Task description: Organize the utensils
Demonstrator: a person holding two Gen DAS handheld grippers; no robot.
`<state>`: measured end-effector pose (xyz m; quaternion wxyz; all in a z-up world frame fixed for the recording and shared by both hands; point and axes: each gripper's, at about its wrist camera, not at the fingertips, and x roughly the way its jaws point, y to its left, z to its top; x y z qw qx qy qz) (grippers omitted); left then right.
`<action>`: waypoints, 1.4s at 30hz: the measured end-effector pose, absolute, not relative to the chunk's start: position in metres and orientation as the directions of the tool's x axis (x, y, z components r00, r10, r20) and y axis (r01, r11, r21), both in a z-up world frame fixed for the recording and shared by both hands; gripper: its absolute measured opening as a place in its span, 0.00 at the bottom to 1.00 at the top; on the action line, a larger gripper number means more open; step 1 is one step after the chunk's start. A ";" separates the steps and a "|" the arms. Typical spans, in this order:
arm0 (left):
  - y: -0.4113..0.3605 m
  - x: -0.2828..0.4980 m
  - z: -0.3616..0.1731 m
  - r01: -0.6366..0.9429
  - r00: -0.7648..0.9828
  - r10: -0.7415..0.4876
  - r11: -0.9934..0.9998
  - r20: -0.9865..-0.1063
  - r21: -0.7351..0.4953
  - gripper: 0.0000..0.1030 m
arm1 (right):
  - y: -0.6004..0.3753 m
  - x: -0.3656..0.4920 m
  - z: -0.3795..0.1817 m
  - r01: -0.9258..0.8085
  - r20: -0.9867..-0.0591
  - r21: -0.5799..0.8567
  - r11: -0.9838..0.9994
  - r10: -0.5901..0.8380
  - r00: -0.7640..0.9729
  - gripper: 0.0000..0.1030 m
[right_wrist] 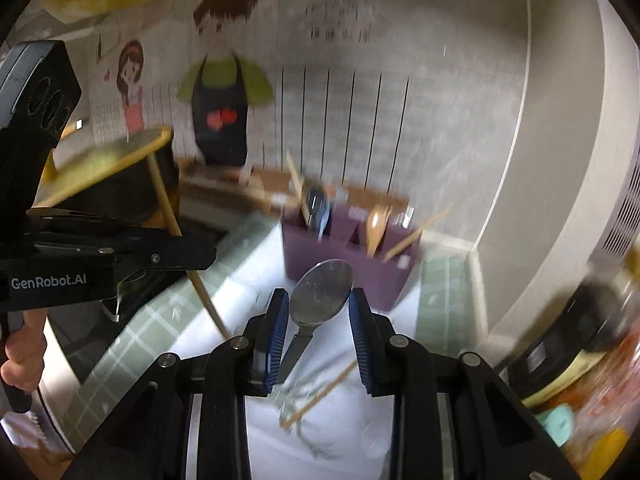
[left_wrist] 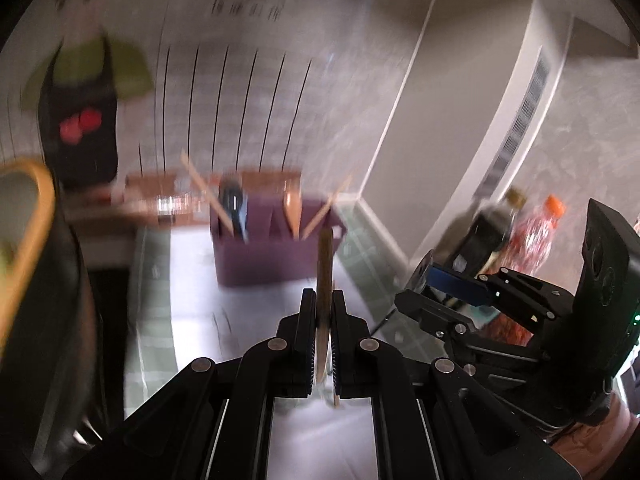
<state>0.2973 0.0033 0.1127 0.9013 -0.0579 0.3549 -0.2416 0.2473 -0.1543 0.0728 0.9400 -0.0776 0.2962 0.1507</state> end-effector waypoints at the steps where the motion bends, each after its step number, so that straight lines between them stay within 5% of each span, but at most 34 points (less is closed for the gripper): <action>1: 0.003 0.299 0.123 0.400 0.648 -0.477 0.877 -0.594 -0.267 0.06 | -0.155 0.249 0.085 -0.326 -0.559 -0.068 0.943 0.234 0.795 0.26; 4: 0.003 0.307 0.157 0.418 0.690 -0.479 0.876 -0.542 -0.242 0.06 | -0.155 0.253 0.115 -0.312 -0.507 -0.113 0.943 0.215 0.835 0.22; 5: 0.003 0.310 0.166 0.420 0.702 -0.477 0.877 -0.529 -0.234 0.06 | -0.155 0.255 0.124 -0.307 -0.493 -0.132 0.943 0.206 0.845 0.06; 6: 0.002 0.313 0.178 0.422 0.717 -0.474 0.879 -0.511 -0.222 0.06 | -0.154 0.257 0.135 -0.302 -0.480 -0.150 0.941 0.197 0.855 0.01; 15: 0.000 0.336 0.227 0.385 0.789 -0.420 0.907 -0.449 -0.172 0.06 | -0.157 0.287 0.189 -0.277 -0.423 -0.222 0.935 0.163 0.891 0.01; 19: 0.008 0.336 0.197 0.351 0.765 -0.397 0.917 -0.507 -0.189 0.06 | -0.162 0.305 0.150 -0.392 -0.562 -0.125 0.912 0.260 0.785 0.10; 23: 0.025 0.332 0.148 0.293 0.714 -0.382 0.924 -0.586 -0.246 0.06 | -0.160 0.326 0.082 -0.501 -0.693 -0.046 0.864 0.333 0.639 0.57; 32: 0.054 0.313 0.073 0.192 0.625 -0.347 0.937 -0.700 -0.292 0.06 | -0.126 0.368 -0.049 -0.700 -0.857 -0.189 0.689 0.232 0.459 0.56; 42: 0.078 0.306 0.058 0.134 0.598 -0.303 0.951 -0.742 -0.280 0.06 | -0.139 0.401 -0.099 -0.697 -0.910 -0.057 0.715 0.250 0.331 0.59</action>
